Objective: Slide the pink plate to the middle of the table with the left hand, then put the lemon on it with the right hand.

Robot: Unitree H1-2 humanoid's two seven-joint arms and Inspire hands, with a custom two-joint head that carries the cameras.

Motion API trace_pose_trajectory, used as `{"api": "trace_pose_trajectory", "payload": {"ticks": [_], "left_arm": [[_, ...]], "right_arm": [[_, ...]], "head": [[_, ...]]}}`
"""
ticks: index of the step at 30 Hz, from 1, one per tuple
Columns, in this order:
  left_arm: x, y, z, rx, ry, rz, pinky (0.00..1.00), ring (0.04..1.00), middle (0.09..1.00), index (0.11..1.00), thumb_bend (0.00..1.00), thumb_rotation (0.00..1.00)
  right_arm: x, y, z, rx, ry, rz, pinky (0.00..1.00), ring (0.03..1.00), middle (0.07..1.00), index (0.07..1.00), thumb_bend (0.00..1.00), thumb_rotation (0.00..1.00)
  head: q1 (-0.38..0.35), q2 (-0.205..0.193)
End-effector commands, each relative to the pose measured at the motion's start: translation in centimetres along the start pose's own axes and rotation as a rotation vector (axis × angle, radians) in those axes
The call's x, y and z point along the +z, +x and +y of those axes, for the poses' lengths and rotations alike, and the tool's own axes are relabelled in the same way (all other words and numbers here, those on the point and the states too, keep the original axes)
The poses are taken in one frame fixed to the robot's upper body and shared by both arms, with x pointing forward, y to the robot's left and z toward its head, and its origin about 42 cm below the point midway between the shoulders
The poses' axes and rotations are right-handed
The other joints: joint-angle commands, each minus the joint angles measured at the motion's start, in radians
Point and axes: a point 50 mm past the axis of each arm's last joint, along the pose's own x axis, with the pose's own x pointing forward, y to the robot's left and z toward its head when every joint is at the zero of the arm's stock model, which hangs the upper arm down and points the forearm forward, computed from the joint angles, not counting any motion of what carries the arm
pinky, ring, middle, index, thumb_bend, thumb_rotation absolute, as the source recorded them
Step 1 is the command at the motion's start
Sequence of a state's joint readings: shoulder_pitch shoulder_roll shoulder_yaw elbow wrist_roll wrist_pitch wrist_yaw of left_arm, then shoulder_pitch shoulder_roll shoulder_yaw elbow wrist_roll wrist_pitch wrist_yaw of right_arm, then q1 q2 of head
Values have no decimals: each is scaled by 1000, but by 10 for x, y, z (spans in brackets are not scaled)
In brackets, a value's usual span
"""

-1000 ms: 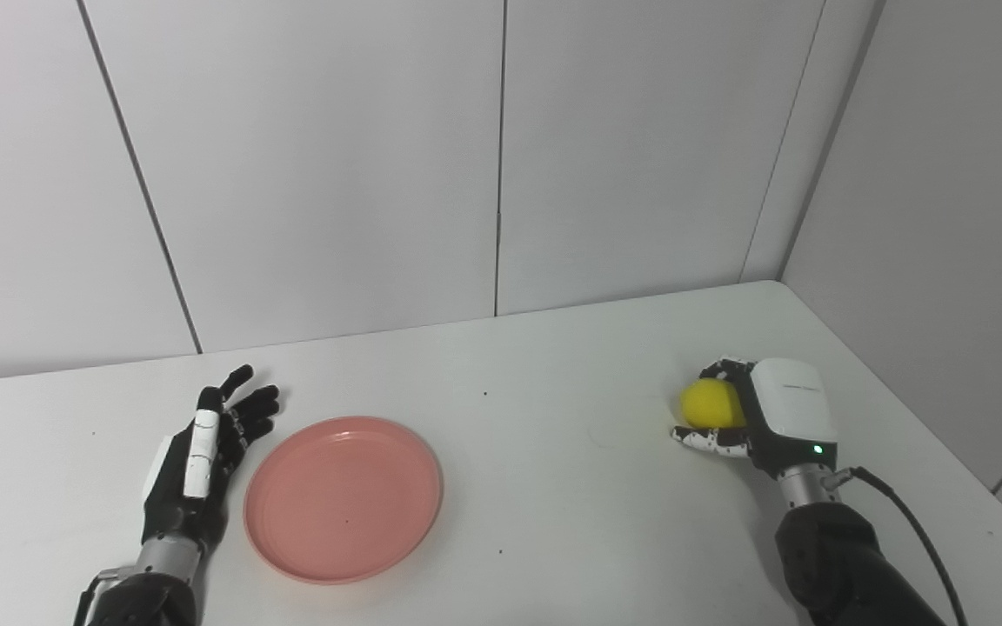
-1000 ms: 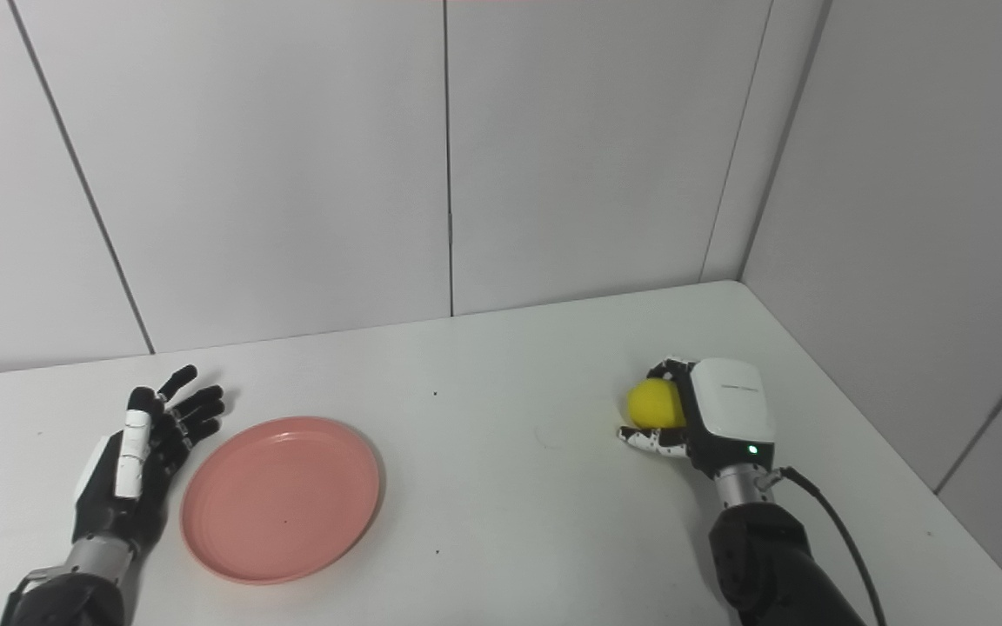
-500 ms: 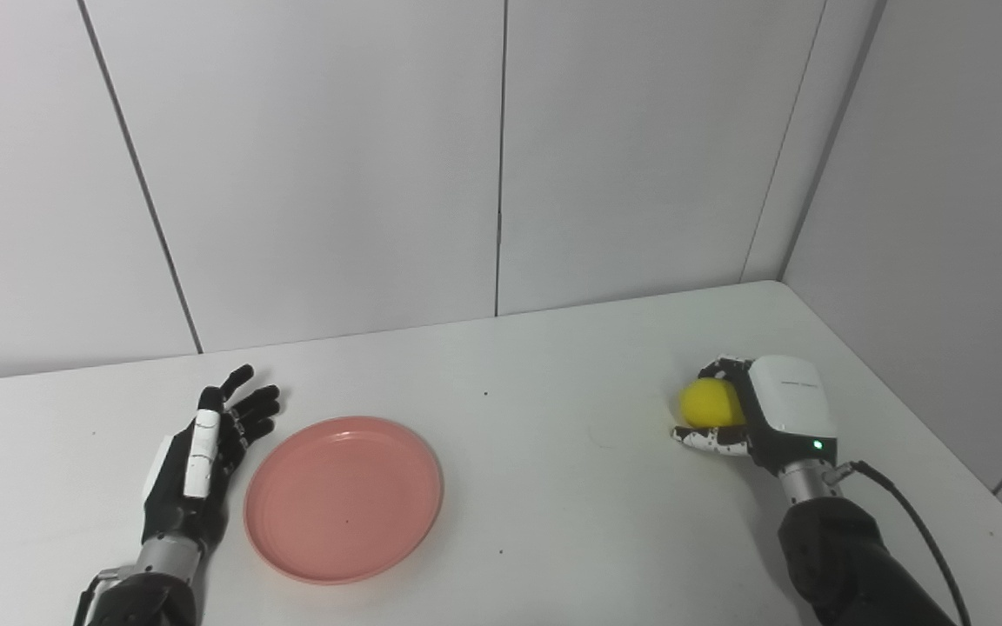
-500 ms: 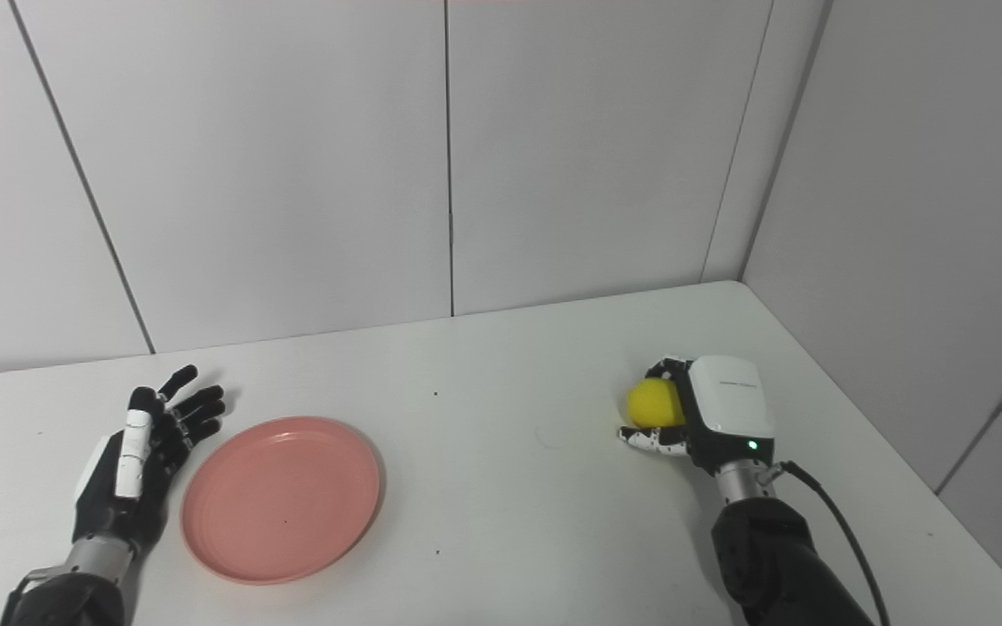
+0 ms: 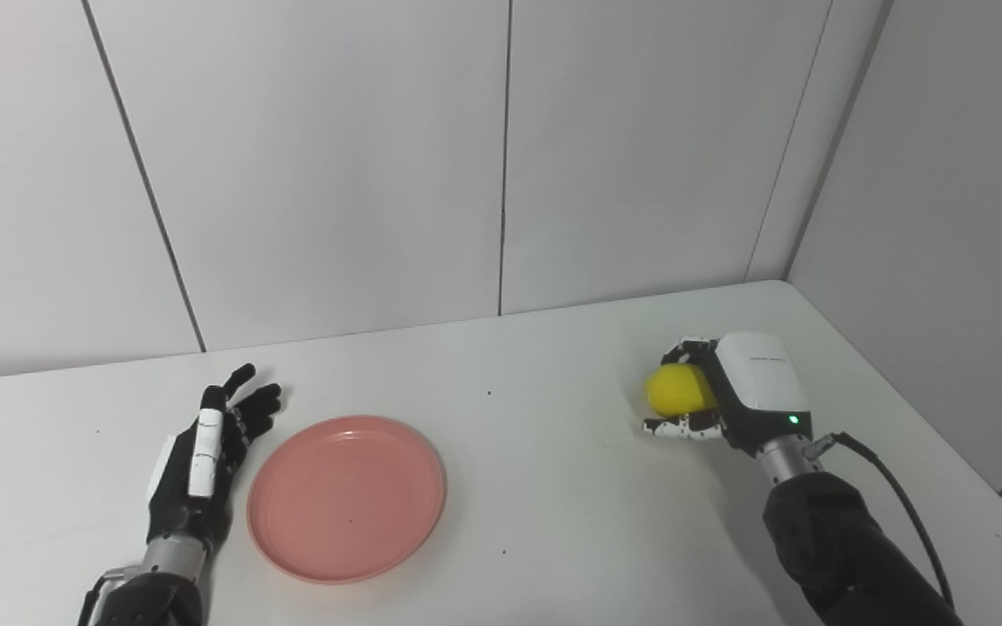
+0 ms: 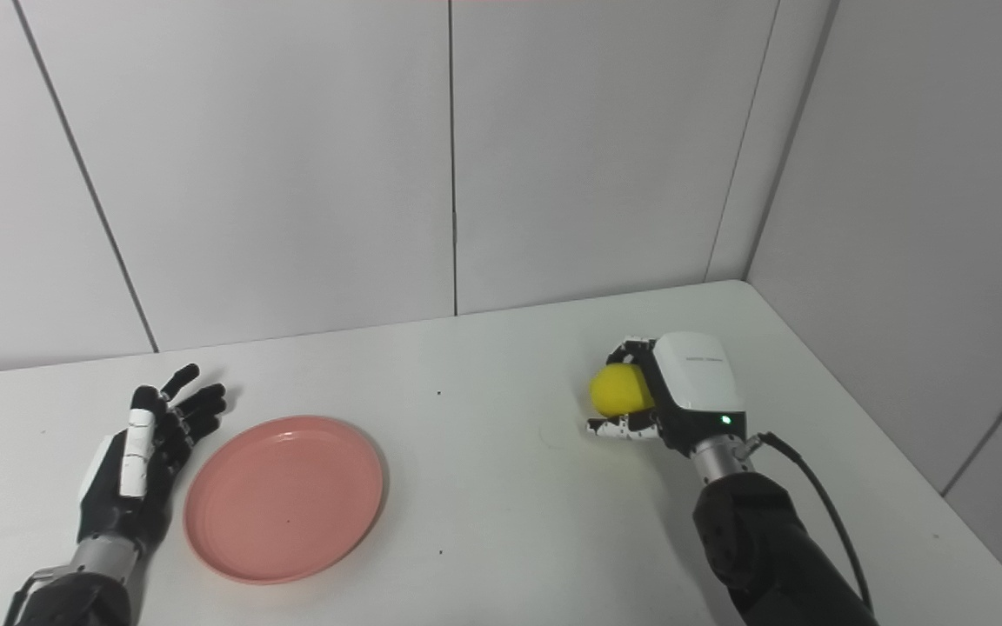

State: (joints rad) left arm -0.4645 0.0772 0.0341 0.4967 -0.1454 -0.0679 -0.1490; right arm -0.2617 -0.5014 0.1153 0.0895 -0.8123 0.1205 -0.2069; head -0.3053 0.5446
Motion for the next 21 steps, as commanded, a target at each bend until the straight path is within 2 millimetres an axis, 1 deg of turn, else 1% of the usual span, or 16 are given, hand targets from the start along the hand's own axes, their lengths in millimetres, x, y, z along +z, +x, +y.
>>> {"api": "trace_pose_trajectory", "payload": {"ticks": [1, 2, 3, 4, 5, 6, 9, 10, 12, 14, 15, 16, 17, 18, 19, 21], "left_arm": [[-24, -13, -9, 8, -11, 109, 838, 820, 788, 854, 832, 946], [-25, -13, -11, 9, -13, 107, 828, 818, 788, 853, 833, 942], [-25, -13, -12, 10, -14, 106, 821, 816, 788, 852, 834, 940], [-26, -13, -14, 11, -14, 106, 813, 813, 788, 851, 837, 939], [-26, -14, -16, 10, -10, 108, 812, 813, 788, 851, 837, 939], [-25, -14, -18, 9, -8, 110, 812, 813, 791, 852, 841, 953], [-25, -14, -24, 7, -8, 112, 804, 813, 784, 854, 842, 960], [-25, -14, -26, 7, -8, 112, 799, 809, 782, 855, 839, 961], [-25, -14, -30, 6, 0, 109, 790, 804, 781, 853, 835, 966], [-26, -15, -32, 9, 8, 108, 763, 793, 776, 846, 826, 970], [-27, -15, -33, 11, 8, 109, 763, 793, 774, 847, 823, 973], [-28, -15, -35, 12, 7, 109, 768, 791, 763, 847, 822, 974], [-28, -15, -37, 13, 7, 109, 770, 790, 760, 848, 822, 974], [-29, -15, -39, 14, 6, 108, 771, 786, 755, 848, 823, 974], [-30, -16, -41, 14, 6, 108, 769, 782, 753, 847, 825, 973], [-32, -15, -45, 20, 2, 112, 760, 775, 747, 841, 821, 971]], "right_arm": [[15, 19, -27, -93, -4, -49, 150, 208, 303, 482, 507, 152], [19, 20, -29, -102, 0, -67, 152, 211, 307, 482, 508, 152], [21, 21, -31, -109, 2, -82, 153, 213, 309, 483, 508, 151], [22, 21, -32, -113, 3, -92, 154, 214, 311, 483, 508, 150], [25, 22, -33, -119, 6, -107, 154, 214, 311, 483, 508, 150], [27, 22, -35, -122, 9, -115, 154, 214, 311, 483, 507, 151], [37, 21, -38, -128, 32, -138, 162, 223, 319, 483, 507, 153], [39, 21, -38, -131, 38, -143, 159, 220, 315, 483, 507, 152], [40, 19, -38, -131, 60, -167, 154, 213, 308, 483, 507, 151], [42, 18, -38, -128, 72, -181, 152, 211, 307, 483, 507, 150], [43, 17, -38, -127, 75, -186, 152, 212, 307, 483, 507, 150], [43, 17, -38, -128, 77, -191, 145, 204, 299, 483, 507, 150], [45, 17, -38, -128, 79, -198, 142, 201, 295, 483, 508, 150], [45, 17, -38, -127, 81, -205, 140, 198, 290, 482, 508, 150], [45, 17, -39, -126, 82, -209, 140, 198, 289, 482, 507, 151], [50, 18, -39, -122, 91, -240, 134, 192, 284, 482, 507, 150]], "head": [[20, 0], [23, 0], [44, -1], [44, -1], [67, -2], [67, -2], [110, -2], [110, -2], [154, -3], [171, -4], [174, -4], [199, -4], [202, -4], [224, -4], [224, -4], [247, -6]]}}
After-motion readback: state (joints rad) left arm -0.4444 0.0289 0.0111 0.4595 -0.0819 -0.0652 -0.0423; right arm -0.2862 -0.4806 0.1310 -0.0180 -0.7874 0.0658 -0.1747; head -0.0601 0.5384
